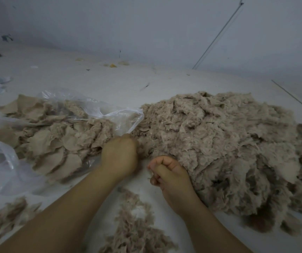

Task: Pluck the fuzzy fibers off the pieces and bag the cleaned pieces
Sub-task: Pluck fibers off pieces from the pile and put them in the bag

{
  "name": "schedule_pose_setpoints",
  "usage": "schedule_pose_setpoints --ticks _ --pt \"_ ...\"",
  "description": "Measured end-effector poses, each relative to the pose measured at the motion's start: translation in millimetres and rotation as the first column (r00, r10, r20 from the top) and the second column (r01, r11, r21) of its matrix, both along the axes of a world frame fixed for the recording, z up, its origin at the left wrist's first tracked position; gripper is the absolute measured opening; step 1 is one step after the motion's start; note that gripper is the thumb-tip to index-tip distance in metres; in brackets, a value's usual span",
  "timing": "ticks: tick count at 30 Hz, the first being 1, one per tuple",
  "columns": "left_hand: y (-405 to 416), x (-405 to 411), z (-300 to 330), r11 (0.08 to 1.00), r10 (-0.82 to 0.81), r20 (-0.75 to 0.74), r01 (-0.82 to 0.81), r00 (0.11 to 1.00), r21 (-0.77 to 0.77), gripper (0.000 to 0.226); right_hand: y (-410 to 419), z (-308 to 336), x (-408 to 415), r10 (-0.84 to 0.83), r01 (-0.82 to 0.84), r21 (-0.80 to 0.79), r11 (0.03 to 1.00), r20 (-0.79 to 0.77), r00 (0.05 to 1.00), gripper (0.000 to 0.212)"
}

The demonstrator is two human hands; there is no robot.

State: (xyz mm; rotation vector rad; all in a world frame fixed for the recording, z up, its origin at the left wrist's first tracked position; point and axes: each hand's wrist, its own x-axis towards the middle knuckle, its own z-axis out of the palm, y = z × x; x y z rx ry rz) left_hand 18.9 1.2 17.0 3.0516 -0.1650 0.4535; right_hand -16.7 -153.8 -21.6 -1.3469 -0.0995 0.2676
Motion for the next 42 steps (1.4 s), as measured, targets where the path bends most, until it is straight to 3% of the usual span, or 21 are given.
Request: schedule_pose_setpoints --ticks 4,6,9,12,15,19,22,25,28,31,34,38,40,42 --pt "-2 -16 8 0.940 -0.139 0.043 0.145 0.989 -0.309 0.022 1 -1 3 -0.010 0.010 0.051 0.999 -0.009 1.000 0.019" --pt "-7 -27 14 0.823 -0.235 -0.005 0.196 0.972 -0.532 0.031 2 -1 5 0.025 -0.025 0.073 0.997 -0.001 1.000 0.029" --pt "-12 -36 17 0.632 -0.231 -0.045 0.115 0.972 -0.766 0.038 3 1 4 0.075 -0.075 -0.012 0.997 0.054 0.996 0.027" --pt "-12 -39 16 0.446 -0.158 -0.084 -0.005 0.984 -0.895 0.032 3 2 1 0.044 -0.039 -0.062 0.997 0.088 0.995 0.015" --pt "-10 -42 14 0.218 -0.211 -0.153 -0.106 0.966 -0.970 0.028 1 1 1 0.032 -0.031 -0.016 0.999 0.071 0.997 0.014" --pt "-6 -45 12 0.103 -0.252 -0.171 -0.149 0.953 -0.983 0.030 -1 1 2 -0.015 0.015 0.097 0.995 0.002 1.000 0.018" --pt "-2 -48 13 0.103 -0.317 -0.184 -0.159 0.930 -0.982 0.017 0 1 1 -0.015 0.016 0.106 0.994 -0.004 1.000 0.023" --pt "-3 -54 16 0.160 -0.391 -0.191 -0.138 0.900 -0.977 0.009 0 1 0 -0.025 0.027 0.115 0.993 -0.021 0.999 0.034" --pt "-3 -55 14 0.276 -0.324 -0.184 -0.093 0.928 -0.957 0.012 0 0 1 -0.046 0.047 0.108 0.993 -0.016 0.999 0.022" --pt "-3 -52 11 0.323 -0.171 -0.053 0.005 0.984 -0.946 0.018 0 1 1 -0.066 0.069 0.144 0.987 -0.028 0.997 0.017" --pt "-6 -52 10 0.485 -0.078 0.133 0.154 0.988 -0.861 0.026 0 3 1 -0.033 0.031 0.122 0.992 0.010 0.999 0.030" --pt "-12 -58 4 0.662 -0.227 0.205 0.305 0.952 -0.684 0.026 2 4 1 0.012 -0.016 0.084 0.996 0.045 0.999 0.038" --pt "-11 -60 2 0.643 -0.265 0.184 0.315 0.947 -0.698 0.010 1 4 2 0.012 -0.015 0.115 0.993 0.028 1.000 0.028" --pt "-9 -59 1 0.517 -0.256 0.138 0.256 0.957 -0.817 0.014 0 2 1 0.030 -0.034 0.139 0.990 0.031 0.999 0.019"
